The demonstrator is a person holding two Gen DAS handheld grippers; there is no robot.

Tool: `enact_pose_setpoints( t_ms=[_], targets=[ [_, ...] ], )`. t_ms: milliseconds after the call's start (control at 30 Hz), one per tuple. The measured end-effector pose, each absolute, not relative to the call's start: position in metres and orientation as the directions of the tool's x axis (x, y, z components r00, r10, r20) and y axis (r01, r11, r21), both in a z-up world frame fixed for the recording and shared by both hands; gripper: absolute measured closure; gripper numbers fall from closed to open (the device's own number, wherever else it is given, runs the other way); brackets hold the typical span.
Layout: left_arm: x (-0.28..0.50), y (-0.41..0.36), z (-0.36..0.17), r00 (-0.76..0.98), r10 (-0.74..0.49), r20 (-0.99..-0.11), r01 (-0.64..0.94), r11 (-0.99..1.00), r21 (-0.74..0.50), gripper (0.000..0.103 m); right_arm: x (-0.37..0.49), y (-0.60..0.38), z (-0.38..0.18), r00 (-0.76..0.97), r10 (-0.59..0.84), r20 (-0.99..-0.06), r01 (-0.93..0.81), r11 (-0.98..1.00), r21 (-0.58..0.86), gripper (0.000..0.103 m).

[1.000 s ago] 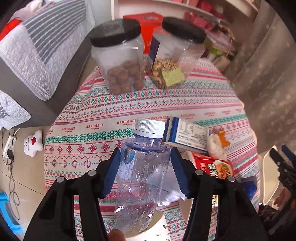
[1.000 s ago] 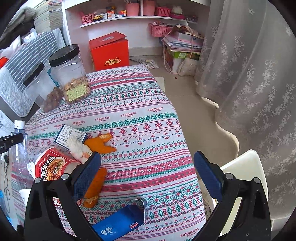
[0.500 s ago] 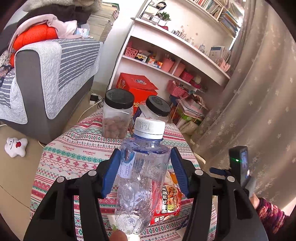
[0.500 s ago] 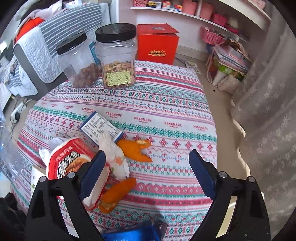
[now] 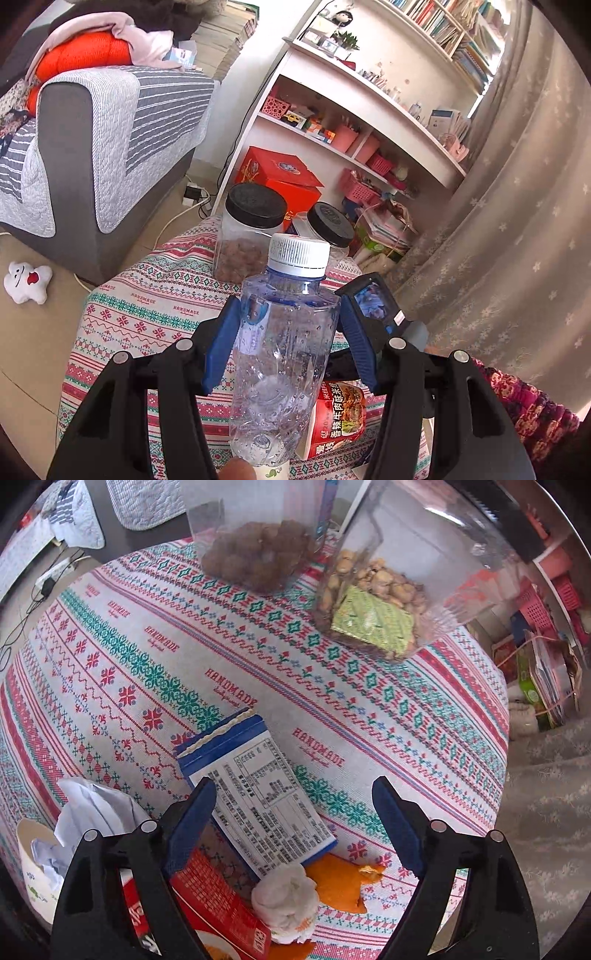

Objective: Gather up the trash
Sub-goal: 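Grasp the blue-and-white box with the right tool while the left tool holds the bottle, then carry the box to the white bin and open the right tool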

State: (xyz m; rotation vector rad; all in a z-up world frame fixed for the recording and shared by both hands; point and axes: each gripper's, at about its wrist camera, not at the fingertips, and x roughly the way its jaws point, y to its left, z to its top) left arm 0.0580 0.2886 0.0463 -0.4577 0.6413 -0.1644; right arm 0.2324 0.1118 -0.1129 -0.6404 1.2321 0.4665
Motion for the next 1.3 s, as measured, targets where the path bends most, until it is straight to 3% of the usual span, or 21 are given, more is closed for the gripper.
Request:
enact_pose_setpoints(
  t_ms=[367, 433, 600, 967, 1300],
  targets=[
    [0.056, 0.298, 0.046, 0.797, -0.292, -0.528, -0.01, 0.869, -0.494, 0.048, 0.218, 0.127, -0.129, 0.214, -0.011, -0.977, -0.717, 0.677, -0.165, 0.02],
    [0.056, 0.298, 0.046, 0.797, -0.289, -0.53, -0.015, 0.868, -0.496, 0.048, 0.217, 0.125, -0.13, 0.208, -0.003, -0.978, -0.707, 0.691, -0.153, 0.039],
    [0.058, 0.299, 0.044, 0.794, -0.283, -0.538, -0.026, 0.868, -0.496, 0.048, 0.217, 0.122, -0.126, 0.254, 0.023, -0.967, -0.681, 0.714, -0.162, 0.046],
    [0.058, 0.304, 0.043, 0.801, -0.257, -0.54, -0.067, 0.859, -0.507, 0.048, 0.212, 0.117, -0.062, 0.388, 0.167, -0.907, -0.583, 0.806, -0.101, 0.046],
    [0.053, 0.302, 0.049, 0.824, -0.241, -0.513, -0.066, 0.858, -0.509, 0.048, 0.181, 0.098, -0.003, 0.554, 0.268, -0.789, -0.488, 0.872, -0.047, 0.046]
  ],
)
